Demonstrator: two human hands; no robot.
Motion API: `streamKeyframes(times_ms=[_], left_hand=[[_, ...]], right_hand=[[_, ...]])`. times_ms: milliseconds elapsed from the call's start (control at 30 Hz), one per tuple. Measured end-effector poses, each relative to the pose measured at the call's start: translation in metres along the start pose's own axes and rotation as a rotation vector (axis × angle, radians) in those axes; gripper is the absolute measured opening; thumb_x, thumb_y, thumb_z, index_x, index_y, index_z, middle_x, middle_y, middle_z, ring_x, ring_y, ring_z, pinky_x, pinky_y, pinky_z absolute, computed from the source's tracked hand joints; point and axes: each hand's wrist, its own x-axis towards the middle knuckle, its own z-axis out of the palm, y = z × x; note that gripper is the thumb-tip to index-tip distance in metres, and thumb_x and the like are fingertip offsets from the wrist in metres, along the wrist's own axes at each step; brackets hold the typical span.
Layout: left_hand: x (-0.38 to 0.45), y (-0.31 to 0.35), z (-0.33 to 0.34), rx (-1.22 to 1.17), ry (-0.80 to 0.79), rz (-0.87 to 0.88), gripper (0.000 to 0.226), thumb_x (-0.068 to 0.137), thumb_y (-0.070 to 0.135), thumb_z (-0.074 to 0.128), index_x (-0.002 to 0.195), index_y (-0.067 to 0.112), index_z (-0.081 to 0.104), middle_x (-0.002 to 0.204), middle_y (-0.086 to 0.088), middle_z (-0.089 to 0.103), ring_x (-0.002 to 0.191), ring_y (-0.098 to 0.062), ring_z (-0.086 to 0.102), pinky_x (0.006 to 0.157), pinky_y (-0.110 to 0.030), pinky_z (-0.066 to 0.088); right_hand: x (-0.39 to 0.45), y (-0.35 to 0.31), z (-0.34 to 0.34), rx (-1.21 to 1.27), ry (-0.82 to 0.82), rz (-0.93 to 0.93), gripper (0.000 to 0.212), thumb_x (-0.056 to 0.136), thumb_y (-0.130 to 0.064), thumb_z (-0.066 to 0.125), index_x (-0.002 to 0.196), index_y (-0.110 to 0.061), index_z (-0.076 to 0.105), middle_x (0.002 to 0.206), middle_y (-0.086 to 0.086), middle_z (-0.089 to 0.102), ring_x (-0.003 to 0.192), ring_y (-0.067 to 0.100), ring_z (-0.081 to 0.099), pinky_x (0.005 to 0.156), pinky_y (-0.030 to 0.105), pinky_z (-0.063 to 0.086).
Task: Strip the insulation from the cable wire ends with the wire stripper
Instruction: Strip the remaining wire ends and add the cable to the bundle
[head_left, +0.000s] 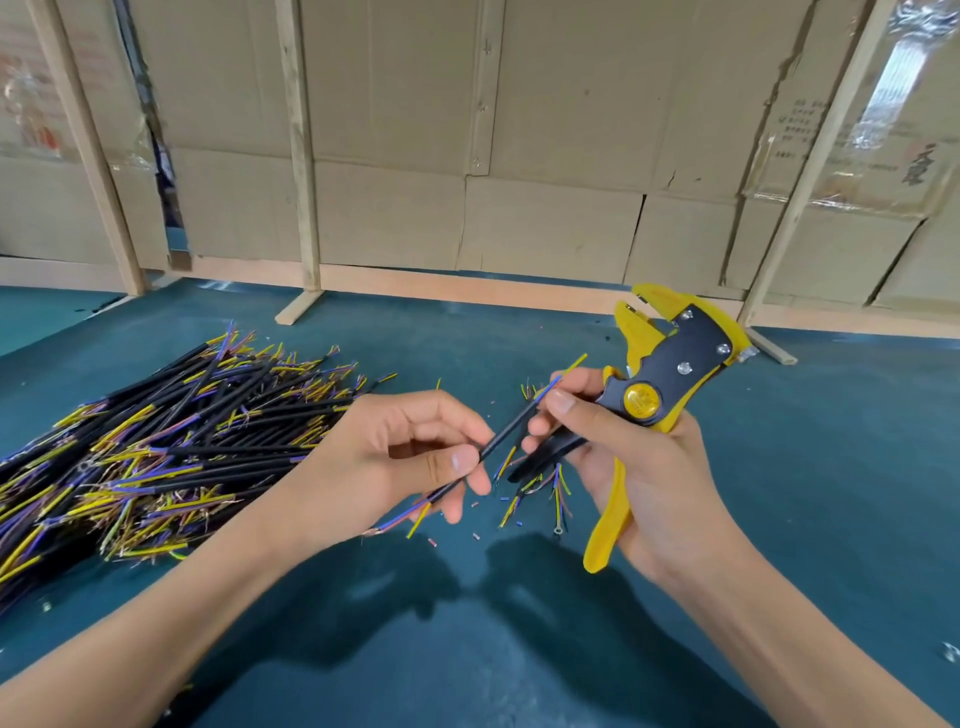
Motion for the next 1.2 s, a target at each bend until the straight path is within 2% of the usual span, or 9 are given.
streamKeyframes(times_ms=[133, 233, 367, 533, 767, 867, 967, 1133, 1200], left_hand=[[-0.001, 0.006, 0.004, -0.039, -0.06, -0.018, 0.021, 0.094, 0.005, 0.063, 0.114, 0.005, 0.061, 0.084, -0.017, 0.073, 0.056, -0.032, 0.067, 0.056, -0.039, 0.052], [-0.001, 0.009, 0.011, -0.075, -0.1, -0.042, 0.032, 0.093, 0.01, 0.066, 0.123, 0.017, 0.057, 0.089, -0.019, 0.073, 0.054, -0.037, 0.069, 0.049, -0.035, 0.053], [-0.001, 0.007, 0.027, -0.085, -0.007, -0.051, 0.026, 0.094, 0.021, 0.069, 0.115, 0.029, 0.056, 0.08, -0.017, 0.073, 0.041, -0.034, 0.063, 0.044, -0.03, 0.05], [-0.003, 0.005, 0.033, -0.087, 0.048, -0.048, 0.026, 0.099, 0.01, 0.062, 0.114, 0.03, 0.057, 0.067, -0.02, 0.069, 0.034, -0.03, 0.058, 0.04, -0.027, 0.046], [-0.002, 0.007, 0.036, -0.083, 0.082, -0.049, 0.025, 0.098, 0.012, 0.063, 0.113, 0.031, 0.057, 0.061, -0.018, 0.067, 0.028, -0.027, 0.053, 0.035, -0.025, 0.039], [0.0, 0.004, 0.036, -0.13, 0.094, -0.059, 0.024, 0.097, 0.01, 0.063, 0.113, 0.027, 0.059, 0.059, -0.019, 0.065, 0.026, -0.026, 0.05, 0.034, -0.032, 0.042], [0.002, 0.003, 0.037, -0.215, 0.073, -0.072, 0.022, 0.096, 0.008, 0.064, 0.114, 0.021, 0.061, 0.058, -0.022, 0.063, 0.025, -0.025, 0.048, 0.035, -0.029, 0.045], [0.002, 0.002, 0.035, -0.334, 0.042, -0.119, 0.02, 0.094, 0.009, 0.065, 0.111, 0.017, 0.066, 0.057, -0.025, 0.059, 0.024, -0.023, 0.045, 0.036, -0.026, 0.045], [0.002, 0.001, 0.037, -0.329, 0.056, -0.121, 0.02, 0.095, 0.012, 0.065, 0.114, 0.017, 0.065, 0.06, -0.024, 0.061, 0.025, -0.023, 0.046, 0.037, -0.026, 0.045]], right_hand=[[0.0, -0.001, 0.0, -0.039, 0.016, 0.017, 0.006, 0.075, -0.004, 0.074, 0.08, -0.006, 0.077, 0.076, 0.017, 0.067, 0.069, 0.031, 0.066, 0.069, 0.041, 0.057], [-0.002, -0.001, 0.001, -0.105, 0.019, 0.022, 0.007, 0.075, -0.007, 0.074, 0.076, -0.013, 0.077, 0.074, 0.015, 0.069, 0.068, 0.029, 0.067, 0.067, 0.036, 0.057], [-0.008, 0.0, 0.005, -0.291, -0.034, -0.032, 0.007, 0.078, -0.015, 0.072, 0.077, -0.021, 0.076, 0.068, 0.013, 0.069, 0.067, 0.025, 0.065, 0.067, 0.032, 0.055], [-0.015, 0.003, 0.008, -0.489, 0.014, -0.147, 0.011, 0.079, -0.019, 0.072, 0.08, -0.03, 0.074, 0.073, 0.0, 0.074, 0.067, 0.013, 0.068, 0.066, 0.02, 0.054], [-0.018, 0.007, 0.013, -0.513, 0.09, -0.194, 0.017, 0.078, -0.014, 0.071, 0.079, -0.031, 0.072, 0.07, -0.008, 0.072, 0.062, 0.006, 0.065, 0.062, 0.016, 0.053], [-0.02, 0.01, 0.013, -0.522, 0.125, -0.202, 0.022, 0.084, -0.006, 0.075, 0.083, -0.027, 0.071, 0.07, -0.006, 0.073, 0.065, 0.018, 0.066, 0.061, 0.021, 0.055], [-0.02, 0.012, 0.011, -0.535, 0.138, -0.199, 0.024, 0.087, -0.001, 0.073, 0.083, -0.025, 0.071, 0.072, 0.0, 0.072, 0.071, 0.029, 0.066, 0.064, 0.031, 0.056], [-0.018, 0.011, 0.009, -0.585, 0.083, -0.172, 0.022, 0.09, -0.003, 0.071, 0.081, -0.023, 0.071, 0.076, 0.003, 0.073, 0.077, 0.027, 0.069, 0.075, 0.042, 0.059], [-0.016, 0.01, 0.007, -0.578, 0.062, -0.158, 0.019, 0.091, -0.004, 0.071, 0.084, -0.021, 0.072, 0.078, 0.003, 0.074, 0.079, 0.024, 0.071, 0.076, 0.038, 0.058]])
